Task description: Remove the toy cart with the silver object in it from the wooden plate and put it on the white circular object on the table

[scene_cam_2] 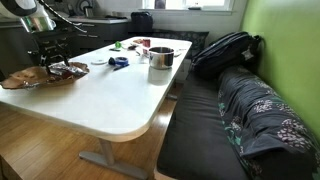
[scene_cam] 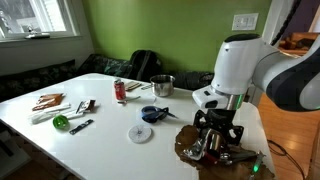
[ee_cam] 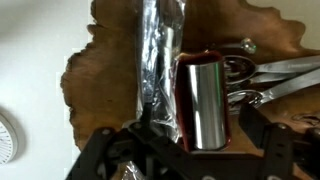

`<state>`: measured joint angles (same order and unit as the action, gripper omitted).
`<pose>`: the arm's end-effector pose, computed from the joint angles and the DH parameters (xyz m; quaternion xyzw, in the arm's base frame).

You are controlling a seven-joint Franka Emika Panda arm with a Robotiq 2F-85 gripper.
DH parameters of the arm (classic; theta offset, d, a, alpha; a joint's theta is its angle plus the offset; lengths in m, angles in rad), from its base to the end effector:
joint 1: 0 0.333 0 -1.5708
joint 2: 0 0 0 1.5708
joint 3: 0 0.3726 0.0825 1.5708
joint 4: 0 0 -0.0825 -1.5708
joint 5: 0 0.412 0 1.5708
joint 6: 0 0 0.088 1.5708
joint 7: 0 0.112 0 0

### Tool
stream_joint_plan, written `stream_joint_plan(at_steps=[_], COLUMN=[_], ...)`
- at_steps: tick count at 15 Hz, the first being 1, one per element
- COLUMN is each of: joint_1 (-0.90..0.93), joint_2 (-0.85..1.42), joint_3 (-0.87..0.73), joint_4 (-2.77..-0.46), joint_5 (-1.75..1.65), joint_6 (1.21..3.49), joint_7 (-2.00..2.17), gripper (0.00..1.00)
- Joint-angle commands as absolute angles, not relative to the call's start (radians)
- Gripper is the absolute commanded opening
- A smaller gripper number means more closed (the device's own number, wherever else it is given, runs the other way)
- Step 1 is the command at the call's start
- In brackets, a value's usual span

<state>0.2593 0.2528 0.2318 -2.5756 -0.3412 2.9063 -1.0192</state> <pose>0.4056 0.2440 0.2051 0.6094 0.7913 0.0398 0.0298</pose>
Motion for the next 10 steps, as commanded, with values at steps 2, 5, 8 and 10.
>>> stream_joint_plan(at_steps=[2, 5, 8, 10], joint_1=[0.237, 0.228, 0.22, 0.211], joint_2=[0.296, 0.274, 0.233, 0.232], joint_3=[0.258, 0.257, 0.251, 0.257], joint_4=[-2.566, -2.604, -2.641, -2.652], joint_5=[-0.353, -0.353, -0.357, -0.353], joint_6=[2.933, 2.947, 2.958, 2.969], joint_7=[-1.004, -0.991, -0.969, -0.971], gripper=[1.0, 0.96, 0.94, 0.73])
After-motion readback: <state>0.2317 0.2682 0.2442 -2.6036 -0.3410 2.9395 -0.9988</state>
